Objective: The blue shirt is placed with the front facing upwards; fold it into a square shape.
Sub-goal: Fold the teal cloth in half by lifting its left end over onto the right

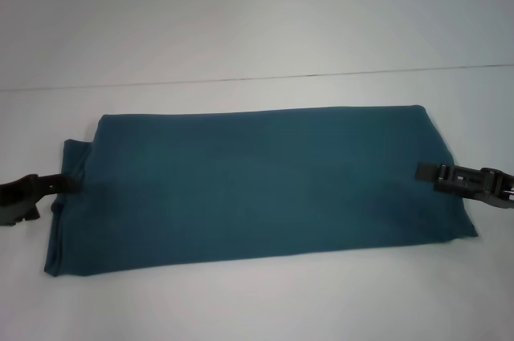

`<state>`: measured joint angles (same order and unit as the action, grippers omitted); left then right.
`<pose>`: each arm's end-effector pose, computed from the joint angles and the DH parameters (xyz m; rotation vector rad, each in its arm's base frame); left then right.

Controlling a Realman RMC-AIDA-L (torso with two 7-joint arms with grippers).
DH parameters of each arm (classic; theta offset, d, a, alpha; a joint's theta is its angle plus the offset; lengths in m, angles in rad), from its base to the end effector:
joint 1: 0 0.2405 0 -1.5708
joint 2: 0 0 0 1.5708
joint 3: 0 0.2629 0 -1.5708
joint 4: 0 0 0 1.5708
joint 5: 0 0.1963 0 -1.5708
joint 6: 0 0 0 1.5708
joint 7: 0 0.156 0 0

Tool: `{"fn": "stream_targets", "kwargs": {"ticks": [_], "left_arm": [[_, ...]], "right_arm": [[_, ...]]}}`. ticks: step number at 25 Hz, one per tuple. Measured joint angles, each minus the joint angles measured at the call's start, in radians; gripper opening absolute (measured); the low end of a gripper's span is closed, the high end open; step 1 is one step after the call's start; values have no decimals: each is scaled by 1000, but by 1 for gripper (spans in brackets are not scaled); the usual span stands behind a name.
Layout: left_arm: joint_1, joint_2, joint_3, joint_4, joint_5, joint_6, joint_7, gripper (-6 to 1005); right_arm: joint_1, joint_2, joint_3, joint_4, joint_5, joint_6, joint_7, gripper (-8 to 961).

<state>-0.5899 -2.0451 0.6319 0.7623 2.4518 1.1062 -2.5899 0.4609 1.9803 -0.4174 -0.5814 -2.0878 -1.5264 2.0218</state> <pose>-0.3295 0.3821 0.0280 -1.7722 -1.8131 -0.3547 0.3225 0.3198 0.0406 -2.1482 1.6420 0.8709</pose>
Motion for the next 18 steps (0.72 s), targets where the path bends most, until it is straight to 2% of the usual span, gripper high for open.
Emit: {"fn": "stream_targets", "kwargs": {"ticks": [18], "left_arm": [[2,-22,1,0,5,2,-19,948]], "right_arm": [[-10,0,0,0,5,-2,0,946]]}}
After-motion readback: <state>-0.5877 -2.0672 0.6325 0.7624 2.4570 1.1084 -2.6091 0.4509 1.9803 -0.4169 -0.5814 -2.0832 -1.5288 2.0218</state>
